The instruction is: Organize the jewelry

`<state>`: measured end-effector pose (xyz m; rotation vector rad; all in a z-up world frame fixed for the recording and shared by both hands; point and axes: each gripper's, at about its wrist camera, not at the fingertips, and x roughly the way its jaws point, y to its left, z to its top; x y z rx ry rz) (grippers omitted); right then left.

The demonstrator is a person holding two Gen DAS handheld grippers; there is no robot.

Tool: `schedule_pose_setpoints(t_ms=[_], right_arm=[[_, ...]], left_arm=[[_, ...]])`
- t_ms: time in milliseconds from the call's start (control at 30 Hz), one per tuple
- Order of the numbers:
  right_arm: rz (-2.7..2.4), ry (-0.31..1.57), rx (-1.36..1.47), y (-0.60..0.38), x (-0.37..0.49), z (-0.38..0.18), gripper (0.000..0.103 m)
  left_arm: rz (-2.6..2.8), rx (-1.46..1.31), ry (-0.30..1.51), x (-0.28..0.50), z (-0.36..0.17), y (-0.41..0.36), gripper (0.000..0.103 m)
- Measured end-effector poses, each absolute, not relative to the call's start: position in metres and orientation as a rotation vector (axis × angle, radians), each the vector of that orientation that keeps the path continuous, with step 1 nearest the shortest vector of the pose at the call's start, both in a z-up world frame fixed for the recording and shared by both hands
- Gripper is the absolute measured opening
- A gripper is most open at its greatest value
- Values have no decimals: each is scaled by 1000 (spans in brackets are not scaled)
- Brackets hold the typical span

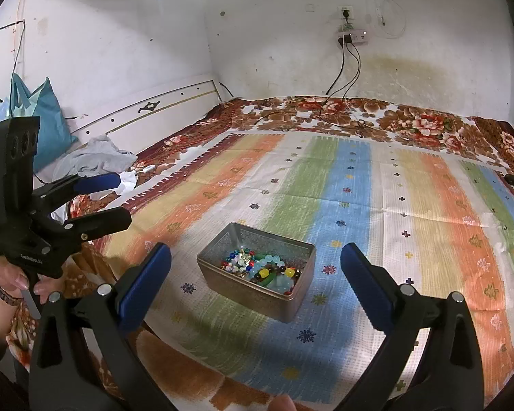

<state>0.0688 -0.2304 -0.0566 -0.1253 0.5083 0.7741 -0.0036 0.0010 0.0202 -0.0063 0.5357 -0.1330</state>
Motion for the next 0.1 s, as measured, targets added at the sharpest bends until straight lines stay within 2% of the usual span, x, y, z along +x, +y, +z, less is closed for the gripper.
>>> schedule_pose_setpoints(t_ms=[100], right_arm=[[774, 509, -126, -231, 69, -57, 98]], left_arm=[[-138, -11, 531, -5, 21, 2, 97]])
